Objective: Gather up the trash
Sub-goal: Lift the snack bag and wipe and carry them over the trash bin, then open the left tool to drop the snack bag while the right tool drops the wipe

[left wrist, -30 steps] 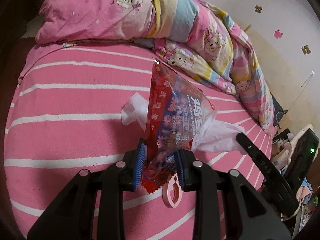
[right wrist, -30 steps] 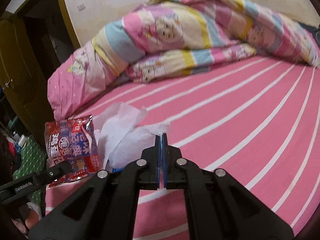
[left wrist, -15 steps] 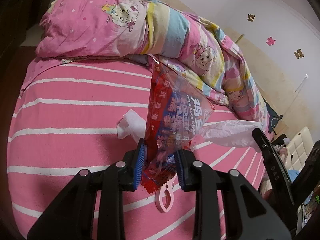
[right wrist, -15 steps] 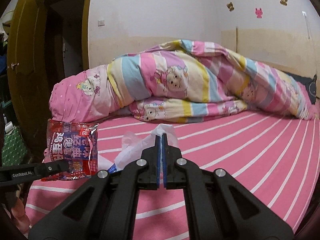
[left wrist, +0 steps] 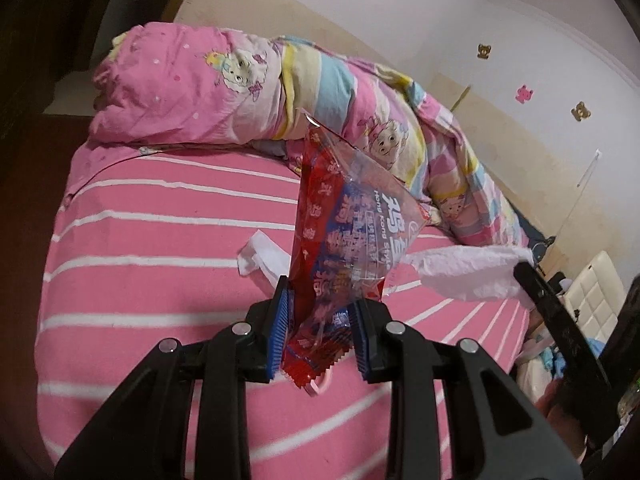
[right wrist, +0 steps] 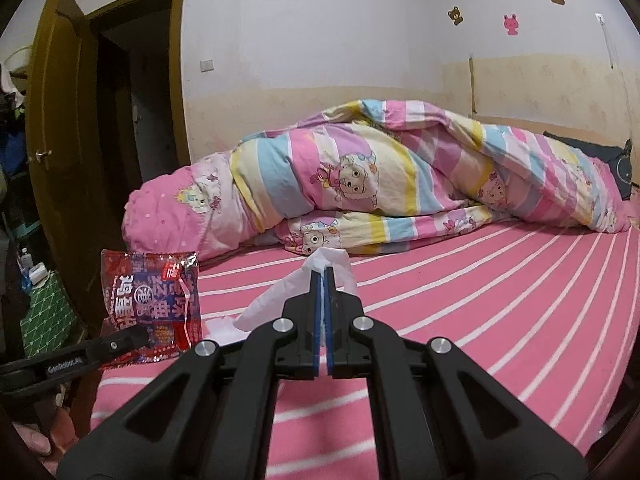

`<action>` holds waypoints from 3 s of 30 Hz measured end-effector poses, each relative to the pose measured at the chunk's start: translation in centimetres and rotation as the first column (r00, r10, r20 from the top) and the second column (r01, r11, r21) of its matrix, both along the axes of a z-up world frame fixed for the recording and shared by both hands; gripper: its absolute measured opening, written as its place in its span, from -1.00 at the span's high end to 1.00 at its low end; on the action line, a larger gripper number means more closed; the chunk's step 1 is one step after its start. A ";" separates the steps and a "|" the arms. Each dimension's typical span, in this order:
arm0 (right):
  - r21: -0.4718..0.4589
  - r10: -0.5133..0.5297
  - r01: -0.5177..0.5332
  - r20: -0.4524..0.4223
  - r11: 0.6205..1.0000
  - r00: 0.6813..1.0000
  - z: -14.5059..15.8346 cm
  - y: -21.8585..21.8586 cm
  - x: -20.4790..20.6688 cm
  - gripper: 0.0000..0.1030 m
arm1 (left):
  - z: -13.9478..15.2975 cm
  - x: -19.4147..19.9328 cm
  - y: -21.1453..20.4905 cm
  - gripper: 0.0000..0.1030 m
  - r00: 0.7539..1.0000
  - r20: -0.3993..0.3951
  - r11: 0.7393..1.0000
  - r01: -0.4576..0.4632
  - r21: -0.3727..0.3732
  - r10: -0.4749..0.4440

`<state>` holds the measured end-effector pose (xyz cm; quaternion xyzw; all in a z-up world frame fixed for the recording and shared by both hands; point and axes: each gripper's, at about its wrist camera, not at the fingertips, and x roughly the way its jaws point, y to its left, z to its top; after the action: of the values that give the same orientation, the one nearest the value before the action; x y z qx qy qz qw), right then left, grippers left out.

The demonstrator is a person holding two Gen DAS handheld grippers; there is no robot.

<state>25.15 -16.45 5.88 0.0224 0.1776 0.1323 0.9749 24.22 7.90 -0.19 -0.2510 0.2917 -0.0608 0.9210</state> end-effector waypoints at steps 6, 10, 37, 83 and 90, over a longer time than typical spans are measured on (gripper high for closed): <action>0.039 -0.020 0.021 -0.012 0.999 1.000 1.0 -2.6 -6.6 0.96 | 1.6 -6.3 -0.9 0.47 1.000 0.027 0.996 -0.014 -0.090 0.016; 0.145 -0.015 0.022 -0.047 0.989 0.999 1.9 -5.8 -10.9 0.96 | 2.9 -10.5 -3.1 0.47 0.999 0.035 0.993 0.020 -0.114 -0.016; 0.084 -0.301 0.312 -0.125 0.946 0.945 -0.3 -23.7 -31.0 0.96 | 3.0 -19.5 -27.8 0.47 0.878 -0.081 0.881 0.465 -0.088 -0.472; -0.040 -0.477 0.648 -0.712 0.761 0.515 -21.9 -39.4 -40.5 0.95 | -22.1 -25.9 -55.0 0.46 0.141 -0.713 0.235 0.971 -0.035 -0.687; -0.059 -0.476 0.661 -0.742 0.748 0.473 -24.7 -39.7 -41.4 0.93 | -23.4 -26.3 -55.9 0.44 0.090 -0.739 0.198 0.978 -0.060 -0.668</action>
<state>-16.22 -56.18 -18.84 0.2456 0.5078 -0.2011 0.8008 -2.12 -48.04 -23.61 0.1921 0.6704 -0.4325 0.5715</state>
